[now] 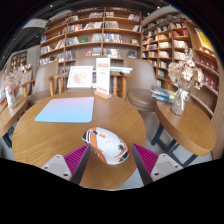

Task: Arrange mouse

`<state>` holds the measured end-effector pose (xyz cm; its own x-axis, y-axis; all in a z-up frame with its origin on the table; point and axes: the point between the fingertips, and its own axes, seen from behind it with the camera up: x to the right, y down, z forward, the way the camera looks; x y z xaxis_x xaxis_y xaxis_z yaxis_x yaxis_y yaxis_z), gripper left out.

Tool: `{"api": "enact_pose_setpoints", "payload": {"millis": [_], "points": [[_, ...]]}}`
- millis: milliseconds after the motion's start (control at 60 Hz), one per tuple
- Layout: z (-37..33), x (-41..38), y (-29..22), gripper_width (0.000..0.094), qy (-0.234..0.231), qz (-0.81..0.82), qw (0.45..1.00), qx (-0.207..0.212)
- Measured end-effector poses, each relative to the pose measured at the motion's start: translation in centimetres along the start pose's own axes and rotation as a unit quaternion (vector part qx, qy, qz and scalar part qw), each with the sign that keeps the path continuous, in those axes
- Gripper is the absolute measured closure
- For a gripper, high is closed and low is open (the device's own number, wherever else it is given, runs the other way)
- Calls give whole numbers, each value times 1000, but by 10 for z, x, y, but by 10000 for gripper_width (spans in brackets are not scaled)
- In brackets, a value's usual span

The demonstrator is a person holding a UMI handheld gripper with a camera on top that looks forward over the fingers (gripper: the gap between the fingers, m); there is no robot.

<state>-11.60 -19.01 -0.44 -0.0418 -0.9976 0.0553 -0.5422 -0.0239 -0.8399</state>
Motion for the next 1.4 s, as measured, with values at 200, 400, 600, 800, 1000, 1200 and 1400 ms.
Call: {"api": "enact_pose_setpoints", "payload": {"millis": [200, 400, 600, 800, 1000, 1200, 1400], "points": [[30, 9, -18, 79, 10, 5, 1000, 1], [57, 27, -30, 83, 29, 18, 999, -8], [67, 34, -34, 95, 40, 24, 999, -16], [68, 33, -30, 474, 40, 36, 998, -38], [43, 12, -67, 491, 28, 27, 999, -31], [41, -62, -155, 489, -16, 32, 999, 14], [111, -165, -171, 490, -58, 22, 998, 0]]}}
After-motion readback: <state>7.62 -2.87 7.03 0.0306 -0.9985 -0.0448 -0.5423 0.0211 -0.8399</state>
